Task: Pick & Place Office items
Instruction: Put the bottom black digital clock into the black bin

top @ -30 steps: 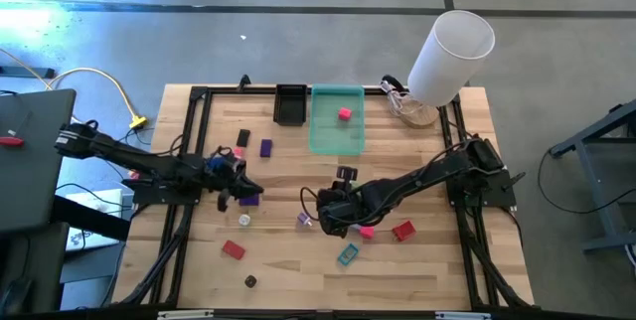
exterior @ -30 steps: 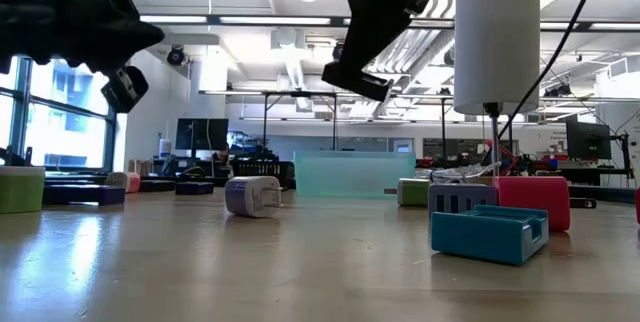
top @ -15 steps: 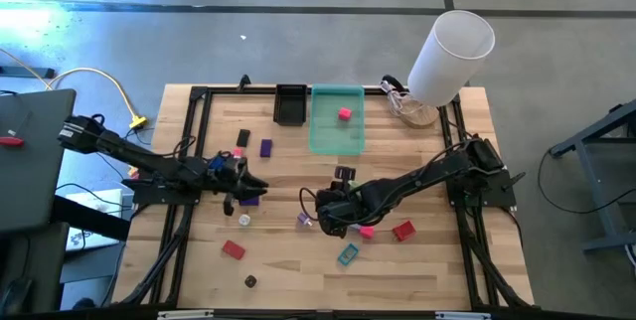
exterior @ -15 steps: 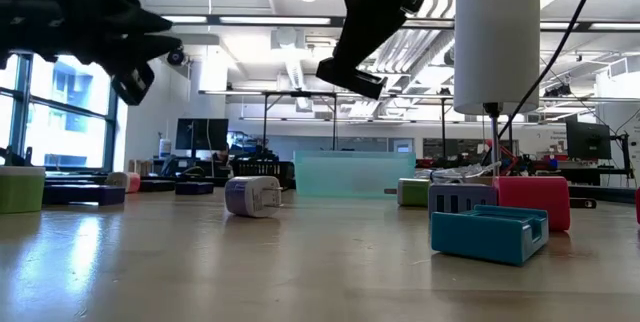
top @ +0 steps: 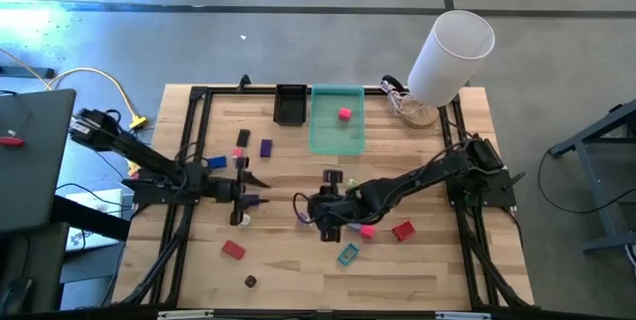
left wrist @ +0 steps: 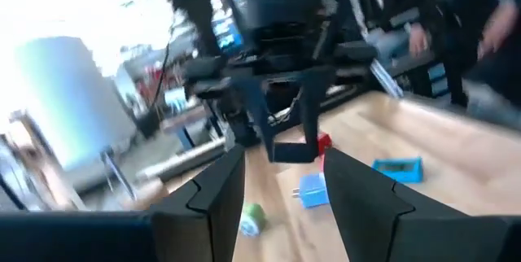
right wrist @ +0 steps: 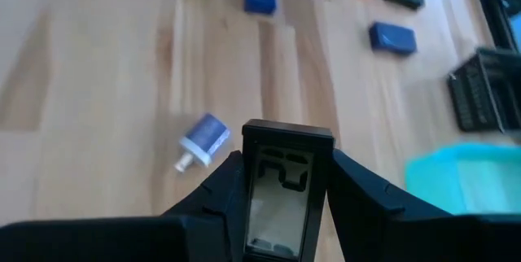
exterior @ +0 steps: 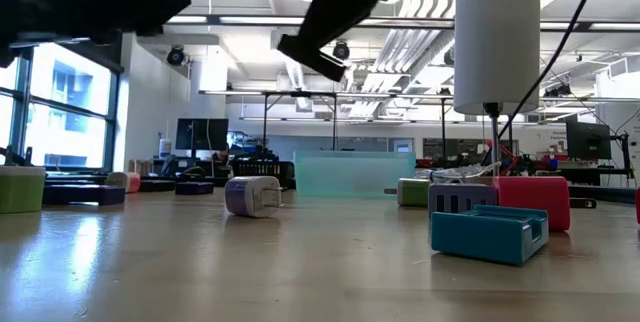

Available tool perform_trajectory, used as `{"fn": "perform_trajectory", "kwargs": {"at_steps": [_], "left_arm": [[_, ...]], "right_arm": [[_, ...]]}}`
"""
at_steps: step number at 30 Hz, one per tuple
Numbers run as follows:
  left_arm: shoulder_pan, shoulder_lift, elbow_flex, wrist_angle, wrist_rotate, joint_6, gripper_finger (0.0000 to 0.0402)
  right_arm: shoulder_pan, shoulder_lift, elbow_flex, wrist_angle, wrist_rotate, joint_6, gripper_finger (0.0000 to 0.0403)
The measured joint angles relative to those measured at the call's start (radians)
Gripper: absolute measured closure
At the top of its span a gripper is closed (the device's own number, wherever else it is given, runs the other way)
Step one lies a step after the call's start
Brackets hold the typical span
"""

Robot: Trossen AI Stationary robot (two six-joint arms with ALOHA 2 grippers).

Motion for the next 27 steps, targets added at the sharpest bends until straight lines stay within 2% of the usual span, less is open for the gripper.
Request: {"fn": "perform_trajectory", "kwargs": {"at_steps": [4, 6, 10, 15, 22, 27], "left_arm": [[-0.051, 0.073, 0.008, 0.133, -0.054, 0.238, 0.0238], [-0.071, 0.1, 0.026, 0.145, -0.063, 0.319, 0.0238], [-0.101, 0.143, 0.093, 0.117, -0.063, 0.332, 0.0238], [-0.116, 0.223, 0.176, 0.05, -0.096, 0.44, 0.0238], [-0.156, 0.366, 0.266, 0.032, -0.288, 0.605, 0.0238], [-0.2, 0.407, 0.285, 0.174, -0.337, 0.556, 0.0238]], "right_arm": [[-0.026, 0.0, 0.027, 0.012, -0.112, -0.028, 0.0279], [-0.038, 0.0, 0.047, 0.019, -0.182, -0.027, 0.0279], [-0.051, 0.0, 0.075, 0.019, -0.303, -0.014, 0.0279], [-0.051, 0.0, 0.081, 0.033, -0.414, 0.027, 0.0279], [-0.05, 0.0, 0.081, 0.046, -0.45, 0.042, 0.0279], [-0.046, 0.0, 0.11, 0.033, -0.437, -0.004, 0.0279]]}}
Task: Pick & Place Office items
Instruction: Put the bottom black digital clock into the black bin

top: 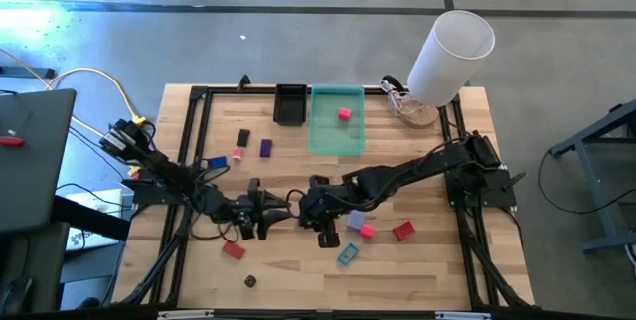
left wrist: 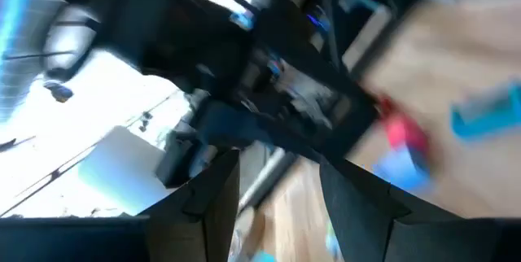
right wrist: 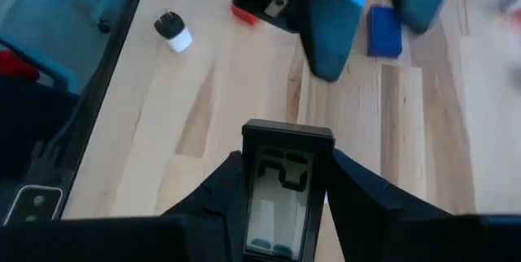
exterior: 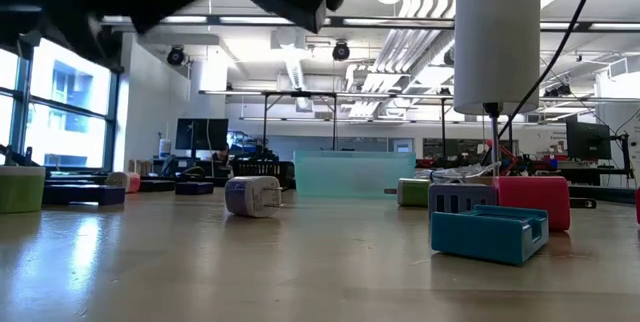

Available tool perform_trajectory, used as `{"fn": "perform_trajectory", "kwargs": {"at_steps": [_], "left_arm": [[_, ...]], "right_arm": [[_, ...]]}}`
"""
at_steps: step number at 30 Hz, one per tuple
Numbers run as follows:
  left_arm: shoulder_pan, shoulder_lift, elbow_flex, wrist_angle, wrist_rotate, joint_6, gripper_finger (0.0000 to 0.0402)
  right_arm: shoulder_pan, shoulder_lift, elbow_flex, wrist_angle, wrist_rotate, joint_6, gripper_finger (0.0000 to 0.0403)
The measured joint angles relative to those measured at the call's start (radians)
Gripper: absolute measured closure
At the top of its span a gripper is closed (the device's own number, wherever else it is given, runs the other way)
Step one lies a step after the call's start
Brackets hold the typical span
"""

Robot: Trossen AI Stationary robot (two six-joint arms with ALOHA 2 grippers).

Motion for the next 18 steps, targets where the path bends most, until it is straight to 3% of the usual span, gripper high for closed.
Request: {"fn": "perform_trajectory", "kwargs": {"at_steps": [5, 14, 18], "left_arm": [[-0.077, -0.007, 0.002, 0.213, -0.023, -0.056, 0.0238], [-0.108, -0.039, 0.013, 0.211, -0.037, -0.597, 0.0238], [-0.107, -0.038, 0.013, 0.18, -0.042, -0.558, 0.0238]], "right_arm": [[0.05, -0.033, 0.074, 0.025, 0.057, -0.076, 0.0279], [0.168, -0.041, 0.119, 0.058, 0.272, -0.212, 0.0279], [0.189, -0.041, 0.119, 0.091, 0.299, -0.248, 0.0279]]}}
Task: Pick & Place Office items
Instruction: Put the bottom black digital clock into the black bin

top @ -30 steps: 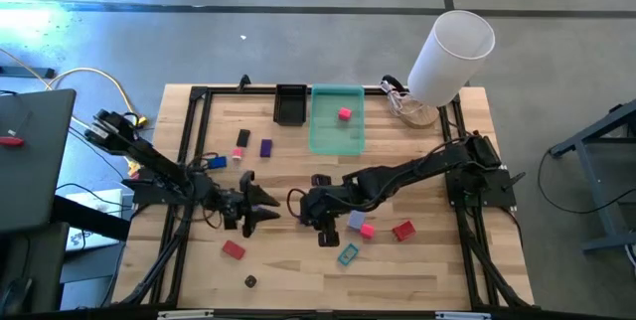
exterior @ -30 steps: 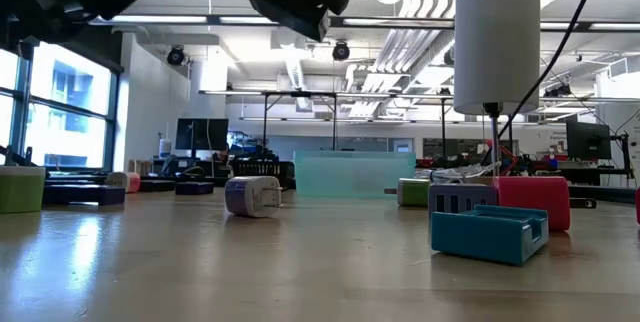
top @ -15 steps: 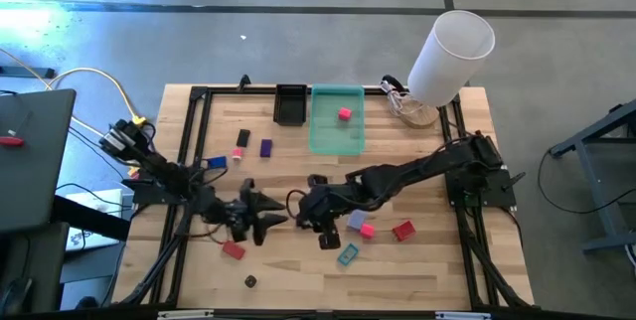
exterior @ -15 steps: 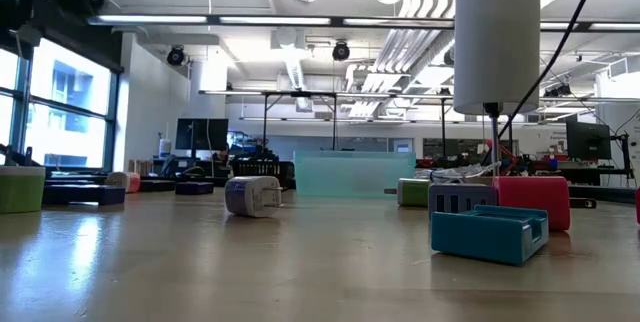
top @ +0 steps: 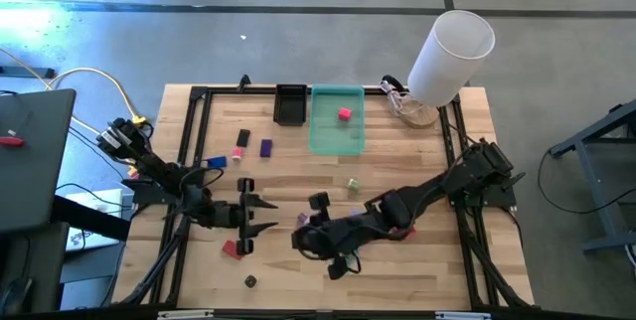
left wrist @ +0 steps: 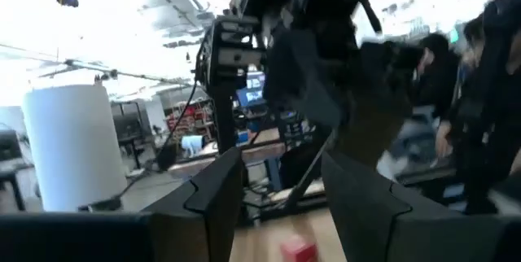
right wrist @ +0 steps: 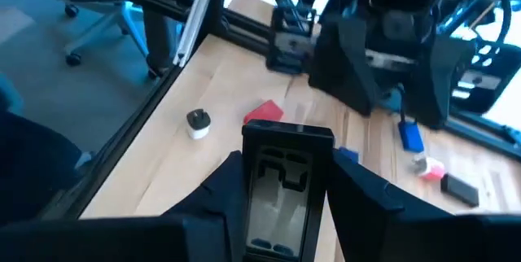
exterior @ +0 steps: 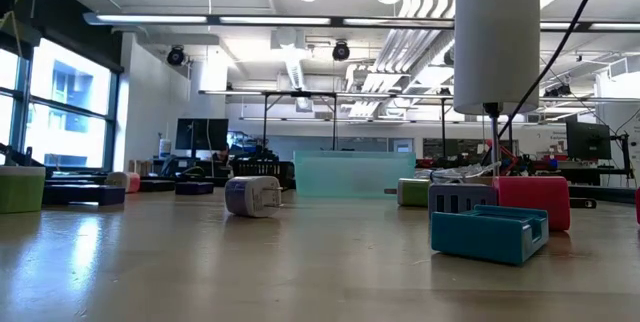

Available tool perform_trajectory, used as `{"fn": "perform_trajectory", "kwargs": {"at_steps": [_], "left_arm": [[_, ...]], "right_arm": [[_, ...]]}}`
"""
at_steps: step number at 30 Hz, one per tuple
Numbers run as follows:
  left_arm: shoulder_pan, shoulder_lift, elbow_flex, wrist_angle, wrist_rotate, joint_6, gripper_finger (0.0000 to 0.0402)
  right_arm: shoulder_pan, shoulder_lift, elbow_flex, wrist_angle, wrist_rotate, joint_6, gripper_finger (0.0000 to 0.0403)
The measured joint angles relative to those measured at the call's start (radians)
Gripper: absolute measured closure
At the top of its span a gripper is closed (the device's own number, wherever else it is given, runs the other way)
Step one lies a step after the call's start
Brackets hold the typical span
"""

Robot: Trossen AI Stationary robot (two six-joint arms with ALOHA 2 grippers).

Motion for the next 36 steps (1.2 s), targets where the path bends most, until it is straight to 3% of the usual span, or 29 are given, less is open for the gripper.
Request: {"fn": "perform_trajectory", "kwargs": {"at_steps": [7, 15, 20, 23, 29, 36], "left_arm": [[-0.036, 0.008, 0.002, -0.195, -0.015, 0.435, 0.0238], [-0.058, 0.099, 0.142, -0.193, -0.324, 0.756, 0.0238], [-0.059, 0.174, 0.228, -0.195, -0.436, 0.954, 0.0238], [-0.057, 0.19, 0.273, -0.189, -0.488, 0.949, 0.0238], [-0.049, 0.191, 0.358, -0.118, -0.613, 0.8, 0.0238], [-0.056, 0.19, 0.381, -0.066, -0.618, 0.749, 0.0238]], "right_arm": [[-0.002, 0.0, 0.0, 0.029, 0.019, -0.006, 0.0279], [-0.001, 0.0, 0.0, 0.084, 0.018, 0.004, 0.0279], [-0.001, 0.0, 0.0, 0.142, 0.024, -0.003, 0.0279], [-0.001, 0.0, 0.0, 0.18, 0.026, -0.039, 0.0279], [0.001, 0.0, -0.001, 0.297, 0.03, -0.12, 0.0279], [0.029, 0.0, -0.001, 0.434, 0.247, -0.258, 0.0279]]}}
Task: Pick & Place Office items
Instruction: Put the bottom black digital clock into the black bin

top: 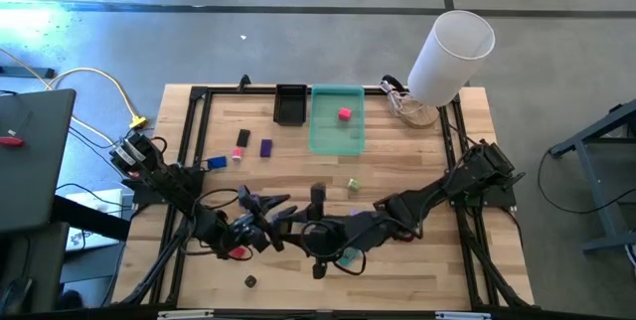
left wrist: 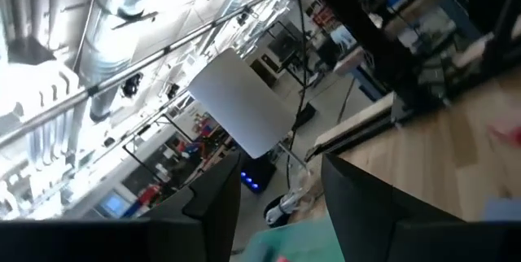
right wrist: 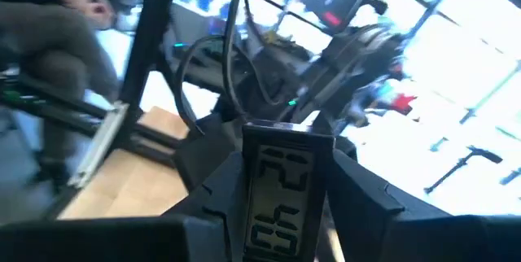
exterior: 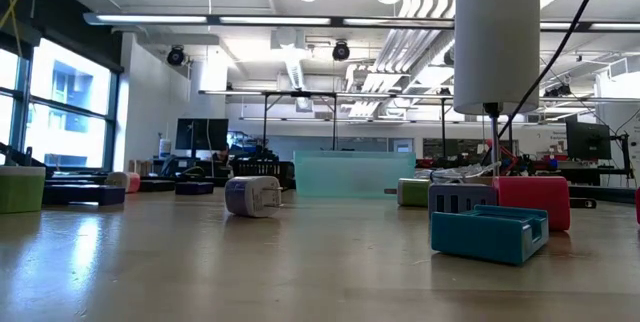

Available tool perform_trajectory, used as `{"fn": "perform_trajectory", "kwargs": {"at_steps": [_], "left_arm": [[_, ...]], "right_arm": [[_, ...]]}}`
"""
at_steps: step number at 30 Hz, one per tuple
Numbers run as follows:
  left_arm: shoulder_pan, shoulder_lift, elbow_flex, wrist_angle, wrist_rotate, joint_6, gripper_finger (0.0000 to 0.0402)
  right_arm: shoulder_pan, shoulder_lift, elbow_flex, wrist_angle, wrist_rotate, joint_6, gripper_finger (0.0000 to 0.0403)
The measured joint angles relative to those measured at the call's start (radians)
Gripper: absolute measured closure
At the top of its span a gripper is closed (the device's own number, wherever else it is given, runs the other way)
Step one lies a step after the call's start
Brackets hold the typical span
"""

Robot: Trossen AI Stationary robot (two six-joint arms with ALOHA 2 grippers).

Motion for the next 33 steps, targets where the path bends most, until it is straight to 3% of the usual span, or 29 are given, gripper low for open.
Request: {"fn": "perform_trajectory", "kwargs": {"at_steps": [3, 9, 15, 22, 26, 29, 33], "left_arm": [[-0.01, 0.0, 0.0, 0.094, 0.012, 0.018, 0.0238], [-0.03, -0.039, 0.013, 0.097, 0.039, -0.042, 0.0238], [-0.029, -0.091, 0.012, 0.098, 0.034, -0.057, 0.0238], [-0.035, -0.112, 0.012, 0.099, 0.04, -0.059, 0.0238], [-0.033, -0.112, 0.012, 0.098, 0.055, 0.023, 0.0238], [-0.03, -0.112, 0.012, 0.095, 0.105, 0.079, 0.0238], [-0.033, -0.112, 0.012, 0.094, 0.199, 0.035, 0.0238]], "right_arm": [[-0.001, 0.0, 0.0, 0.024, 0.024, -0.005, 0.0279], [-0.013, 0.0, 0.0, 0.034, 0.131, -0.034, 0.0279], [-0.039, 0.0, 0.0, 0.116, 0.14, -0.09, 0.0279], [-0.045, 0.0, 0.0, 0.21, 0.222, -0.188, 0.0279], [-0.057, 0.0, 0.0, 0.256, 0.215, -0.189, 0.0279], [-0.076, 0.0, 0.0, 0.271, 0.213, -0.189, 0.0276], [-0.094, 0.0, 0.0, 0.268, 0.213, -0.188, 0.0279]]}}
